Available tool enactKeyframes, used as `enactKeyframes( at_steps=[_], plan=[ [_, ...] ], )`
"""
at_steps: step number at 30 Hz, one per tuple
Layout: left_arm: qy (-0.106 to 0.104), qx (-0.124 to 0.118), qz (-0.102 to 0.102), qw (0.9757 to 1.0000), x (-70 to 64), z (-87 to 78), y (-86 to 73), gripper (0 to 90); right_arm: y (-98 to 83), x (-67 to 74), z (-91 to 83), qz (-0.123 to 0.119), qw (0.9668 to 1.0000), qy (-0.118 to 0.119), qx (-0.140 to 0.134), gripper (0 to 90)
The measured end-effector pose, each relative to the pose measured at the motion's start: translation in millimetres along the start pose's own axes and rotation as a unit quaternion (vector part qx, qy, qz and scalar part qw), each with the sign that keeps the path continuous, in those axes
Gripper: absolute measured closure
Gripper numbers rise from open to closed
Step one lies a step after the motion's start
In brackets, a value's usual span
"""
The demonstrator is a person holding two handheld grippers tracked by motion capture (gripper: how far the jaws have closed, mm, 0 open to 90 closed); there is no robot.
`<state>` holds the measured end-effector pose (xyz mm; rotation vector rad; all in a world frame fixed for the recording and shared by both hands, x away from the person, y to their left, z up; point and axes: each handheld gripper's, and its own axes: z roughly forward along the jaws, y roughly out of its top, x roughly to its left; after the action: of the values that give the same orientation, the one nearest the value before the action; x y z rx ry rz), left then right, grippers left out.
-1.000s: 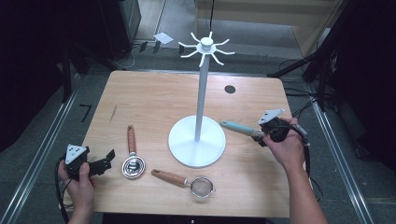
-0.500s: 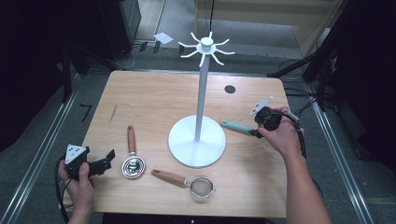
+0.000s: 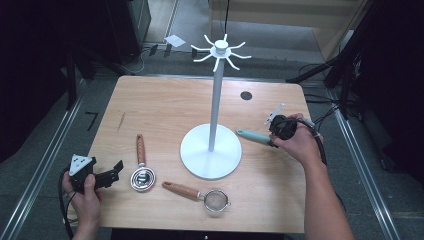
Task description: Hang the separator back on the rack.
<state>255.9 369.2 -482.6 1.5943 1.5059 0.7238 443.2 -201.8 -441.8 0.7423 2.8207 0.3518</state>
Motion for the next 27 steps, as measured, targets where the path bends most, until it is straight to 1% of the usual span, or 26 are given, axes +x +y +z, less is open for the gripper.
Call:
enactKeyframes(
  at_steps=[1, 3, 4, 7, 8, 10, 13, 16, 18, 19, 21, 23, 24, 26, 27],
  plan=[
    [0.0, 0.0, 0.0, 1.0, -0.1, 0.2, 0.0, 0.0, 0.4, 0.0, 0.5, 0.004, 1.0, -0.002, 0.001, 53.5],
    [0.0, 0.0, 0.0, 1.0, -0.1, 0.0, 0.0, 0.0, 2.8, -1.5, 1.8, 0.003, 1.0, -0.001, 0.003, 53.4],
    [-0.001, 0.0, 0.0, 1.0, -0.2, -0.2, -0.1, 0.0, 4.6, -2.5, 2.9, -0.002, 1.0, -0.003, 0.005, 53.4],
    [-0.001, -0.001, 0.0, 1.0, -0.2, -0.2, -0.1, 0.0, 11.6, -3.7, 8.0, -0.012, 0.9997, 0.001, 0.021, 53.6],
    [-0.002, -0.002, 0.0, 1.0, 0.0, -0.2, -0.2, 0.0, 14.0, -4.0, 10.1, -0.015, 0.9995, 0.002, 0.028, 54.9],
    [-0.004, 0.0, -0.001, 1.0, 0.4, -0.3, -0.2, 0.0, 18.6, -4.8, 13.0, -0.01, 0.9992, 0.008, 0.039, 57.0],
    [-0.006, 0.003, -0.001, 1.0, 0.3, 0.2, 0.1, 0.0, 24.5, -4.7, 15.7, -0.014, 0.9986, 0.014, 0.048, 58.0],
    [-0.009, 0.003, -0.001, 1.0, 0.2, 0.8, 0.3, 0.0, 27.7, -5.4, 19.8, -0.018, 0.998, 0.014, 0.059, 58.7],
    [-0.01, 0.003, -0.001, 0.9999, 0.5, 0.5, 0.2, 0.0, 27.9, -7.6, 22.8, -0.016, 0.9975, 0.014, 0.067, 58.7],
    [-0.012, 0.002, -0.002, 0.9999, 0.7, 0.5, 0.1, 0.0, 27.8, -7.7, 24.2, -0.006, 0.9978, 0.017, 0.064, 60.4],
    [-0.013, 0.001, -0.003, 0.9999, 1.0, 0.6, 0.1, 0.0, 27.8, -9.6, 26.0, -0.006, 0.9976, 0.029, 0.062, 63.7],
    [-0.018, 0.0, -0.002, 0.9998, 1.0, 0.6, 0.1, 0.0, 28.7, -9.4, 27.7, 0.0, 0.9974, 0.034, 0.064, 65.3],
    [-0.017, 0.001, -0.001, 0.9999, 0.8, 0.6, 0.2, 0.0, 29.1, -10.1, 29.0, -0.004, 0.9972, 0.037, 0.065, 65.9],
    [-0.018, 0.002, 0.0, 0.9998, 0.8, 0.7, 0.2, 0.0, 30.4, -10.1, 31.4, 0.0, 0.9969, 0.039, 0.069, 66.4],
    [-0.017, 0.002, -0.001, 0.9999, 0.8, 0.7, 0.2, 0.0, 30.9, -10.9, 32.3, -0.002, 0.9966, 0.041, 0.071, 66.4]
  ],
)
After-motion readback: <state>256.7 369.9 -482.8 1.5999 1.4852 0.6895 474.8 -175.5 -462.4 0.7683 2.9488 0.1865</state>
